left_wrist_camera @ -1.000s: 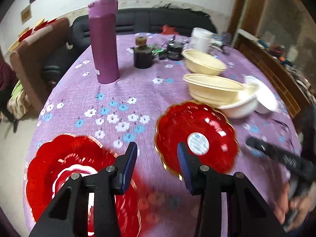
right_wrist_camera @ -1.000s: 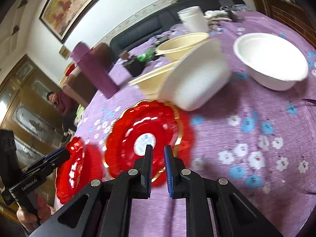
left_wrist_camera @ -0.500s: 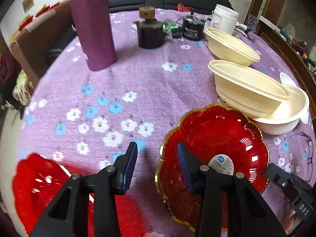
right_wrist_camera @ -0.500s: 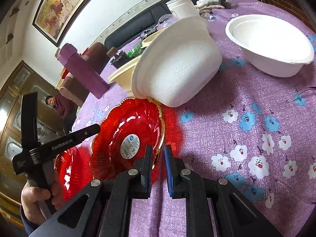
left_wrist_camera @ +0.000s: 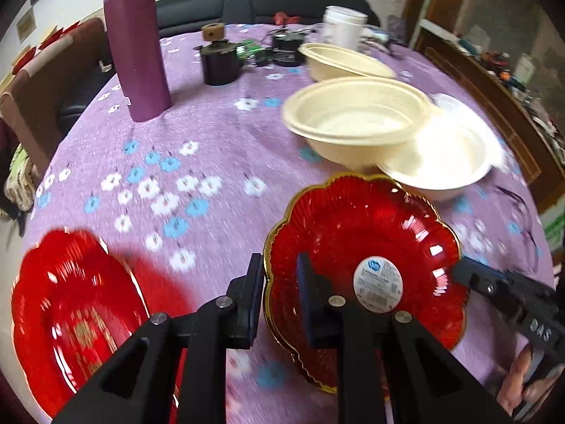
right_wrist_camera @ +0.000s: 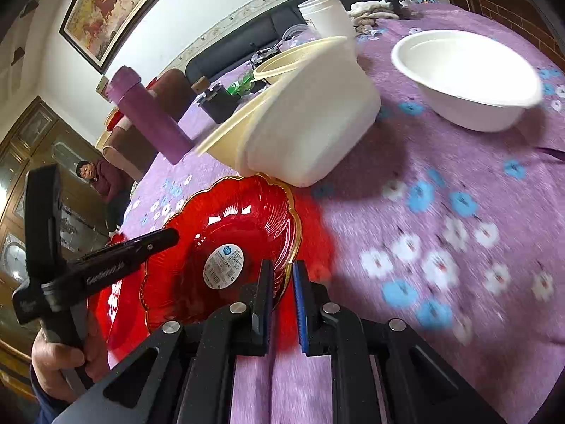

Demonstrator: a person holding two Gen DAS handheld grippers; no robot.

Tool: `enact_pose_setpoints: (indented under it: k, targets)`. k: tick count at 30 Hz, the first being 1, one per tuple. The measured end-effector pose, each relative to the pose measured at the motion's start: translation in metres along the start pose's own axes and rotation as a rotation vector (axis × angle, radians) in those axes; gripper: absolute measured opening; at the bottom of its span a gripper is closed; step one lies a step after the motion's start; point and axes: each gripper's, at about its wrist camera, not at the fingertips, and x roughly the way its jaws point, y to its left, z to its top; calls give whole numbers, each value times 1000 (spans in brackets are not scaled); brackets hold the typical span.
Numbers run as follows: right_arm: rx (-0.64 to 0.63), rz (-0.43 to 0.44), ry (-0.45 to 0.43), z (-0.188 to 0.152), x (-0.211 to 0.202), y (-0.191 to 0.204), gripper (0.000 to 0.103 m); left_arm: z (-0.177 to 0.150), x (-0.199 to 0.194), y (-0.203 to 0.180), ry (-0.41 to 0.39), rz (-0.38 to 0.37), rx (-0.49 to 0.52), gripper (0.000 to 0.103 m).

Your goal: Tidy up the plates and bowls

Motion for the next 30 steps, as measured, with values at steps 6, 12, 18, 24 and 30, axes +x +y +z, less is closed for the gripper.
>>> enact_pose_setpoints:
  k: [6,12,18,24,30]
  targets:
    - [-56,-15,14,-25,-19,-2,14,-36,-8,-13,-26,-13,30,17]
    - [-72,-30,3,-35,-18,-12,15,-44,-2,-19,-69,20,60,18]
    - [-95,-57,-9,-42,-20,-8,15,-48,-4,-27,-145,76,107,20]
    - [-129,-89,-26,-44,-17,0,15,-54,-3,-35,-188,132,145,20]
    - [-157,-144,-63,-49,-23,7,14,-61,-10,-41,-218,137,161,20]
